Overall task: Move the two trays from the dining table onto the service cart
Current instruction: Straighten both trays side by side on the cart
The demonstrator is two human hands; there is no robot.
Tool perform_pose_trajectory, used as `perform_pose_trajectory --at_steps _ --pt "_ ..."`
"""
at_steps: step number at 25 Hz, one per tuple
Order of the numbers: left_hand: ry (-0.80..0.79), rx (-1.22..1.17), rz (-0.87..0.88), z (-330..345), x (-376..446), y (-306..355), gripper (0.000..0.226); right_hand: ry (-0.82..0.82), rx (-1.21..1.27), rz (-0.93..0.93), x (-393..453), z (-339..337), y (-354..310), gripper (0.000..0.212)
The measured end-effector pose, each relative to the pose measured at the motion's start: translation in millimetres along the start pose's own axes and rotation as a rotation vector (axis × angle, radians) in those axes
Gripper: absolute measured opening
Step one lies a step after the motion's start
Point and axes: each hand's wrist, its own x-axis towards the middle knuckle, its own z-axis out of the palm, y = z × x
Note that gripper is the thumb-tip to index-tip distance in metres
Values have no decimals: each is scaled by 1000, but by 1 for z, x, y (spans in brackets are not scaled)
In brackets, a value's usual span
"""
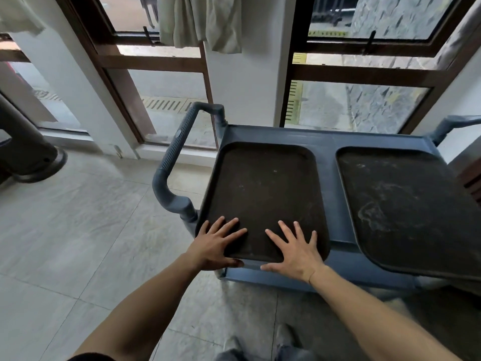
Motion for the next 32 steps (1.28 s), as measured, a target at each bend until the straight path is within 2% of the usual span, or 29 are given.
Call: perform_pose_trajectory --at_steps 11,24,32 --pt "2 102 55 -9 17 -11 86 -11 -15 99 13 -7 -14 101" --pt "55 116 33 -40 95 -30 75 55 -35 83 85 -47 19 92" --pt "64 134 52 -22 115 -41 68 73 -72 50 111 -30 26 85"
